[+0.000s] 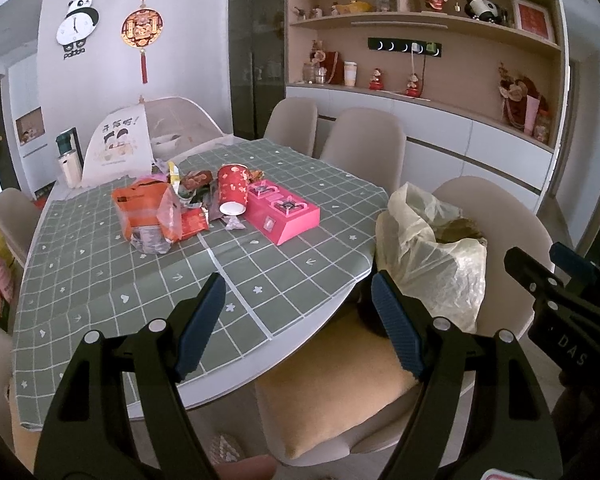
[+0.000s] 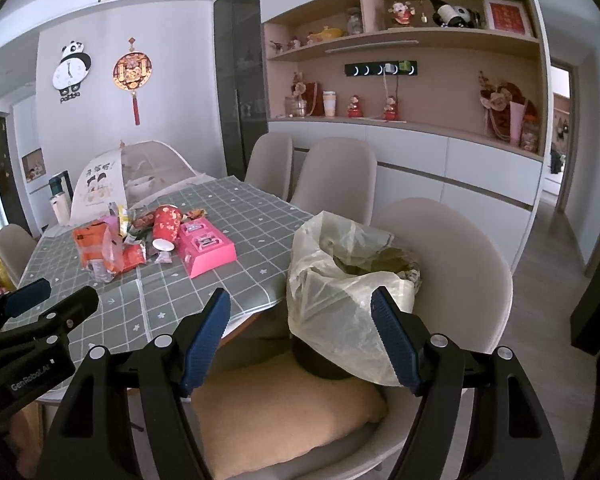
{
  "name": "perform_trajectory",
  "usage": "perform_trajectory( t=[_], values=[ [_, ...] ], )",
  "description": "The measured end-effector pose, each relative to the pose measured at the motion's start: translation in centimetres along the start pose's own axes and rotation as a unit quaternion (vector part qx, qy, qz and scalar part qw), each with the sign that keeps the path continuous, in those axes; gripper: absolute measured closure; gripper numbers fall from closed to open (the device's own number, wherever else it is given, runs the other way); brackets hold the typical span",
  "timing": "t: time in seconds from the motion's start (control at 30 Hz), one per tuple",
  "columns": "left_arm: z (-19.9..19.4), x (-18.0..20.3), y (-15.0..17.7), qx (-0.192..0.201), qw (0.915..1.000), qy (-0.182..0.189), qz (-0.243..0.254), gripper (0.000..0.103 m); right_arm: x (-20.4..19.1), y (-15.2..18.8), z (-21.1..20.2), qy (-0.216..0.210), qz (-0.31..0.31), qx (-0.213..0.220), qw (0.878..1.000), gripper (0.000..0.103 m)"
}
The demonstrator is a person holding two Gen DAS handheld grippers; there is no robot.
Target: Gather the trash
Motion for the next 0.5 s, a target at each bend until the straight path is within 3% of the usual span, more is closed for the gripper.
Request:
perform_trajectory(
  t=[0.5],
  values=[
    [-0.30,-0.40,0.24,0.004,1.0000,-0.003,-0.007,0.031,-0.20,0.00,-0.11,-0.001,-0.003,0.001,1.000,0.034]
  ],
)
Point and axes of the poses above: each gripper's, at about its wrist camera, not at the fingertips, and z roughly the way its jaws point, x to its right, y to its underside, the point moved 8 cm from there along z, roughly the way its jaws point, and after that the axes turned 13 degrees about y, right-handed, at the moved point
